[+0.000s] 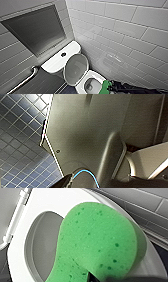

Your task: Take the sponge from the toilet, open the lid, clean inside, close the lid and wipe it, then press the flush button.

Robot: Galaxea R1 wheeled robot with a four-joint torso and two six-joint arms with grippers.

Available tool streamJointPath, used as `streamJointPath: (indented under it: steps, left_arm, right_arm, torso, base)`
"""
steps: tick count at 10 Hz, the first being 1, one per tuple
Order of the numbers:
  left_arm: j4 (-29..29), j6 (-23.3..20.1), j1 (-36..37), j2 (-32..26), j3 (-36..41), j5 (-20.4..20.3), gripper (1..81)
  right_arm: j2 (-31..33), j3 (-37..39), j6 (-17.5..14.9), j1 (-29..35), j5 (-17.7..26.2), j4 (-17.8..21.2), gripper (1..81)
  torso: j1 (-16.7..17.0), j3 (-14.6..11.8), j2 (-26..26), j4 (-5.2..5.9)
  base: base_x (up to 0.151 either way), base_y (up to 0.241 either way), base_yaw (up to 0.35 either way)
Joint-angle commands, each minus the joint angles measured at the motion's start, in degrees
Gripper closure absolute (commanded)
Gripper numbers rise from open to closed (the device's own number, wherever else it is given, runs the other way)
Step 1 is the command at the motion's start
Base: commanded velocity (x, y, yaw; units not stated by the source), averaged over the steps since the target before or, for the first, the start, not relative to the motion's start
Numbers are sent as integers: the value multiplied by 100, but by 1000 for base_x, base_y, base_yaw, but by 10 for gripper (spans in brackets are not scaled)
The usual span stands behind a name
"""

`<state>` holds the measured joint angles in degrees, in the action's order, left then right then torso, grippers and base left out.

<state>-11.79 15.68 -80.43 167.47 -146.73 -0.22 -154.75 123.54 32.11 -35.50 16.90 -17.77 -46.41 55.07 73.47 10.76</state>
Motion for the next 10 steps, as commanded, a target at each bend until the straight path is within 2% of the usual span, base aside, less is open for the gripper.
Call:
streamJointPath:
  steps: [1, 3, 5, 10]
  left_arm:
    - [-34, -12, -12, -65, -5, 409, 10]
    - [-34, -12, -3, -65, -5, 409, 10]
    - [-34, -12, -3, -39, -5, 409, 10]
    - [-43, -12, -3, 182, -331, 409, 10]
  right_arm:
    - [-154, -94, 15, 872, 244, 72, 811]
    - [-374, -51, 15, 1197, 252, 116, 811]
    - [-586, 11, 32, 1382, 481, 116, 811]
    - [-1095, 660, 164, 1593, 490, 116, 811]
  torso:
    - [0, -24, 0, 0]
    - [-2, 116, -5, 0]
    - [-5, 122, -7, 0]
    - [-7, 124, -11, 0]
  base:
    - [0, 0, 0]
    - [0, 0, 0]
    - [0, 0, 0]
    - [0, 0, 0]
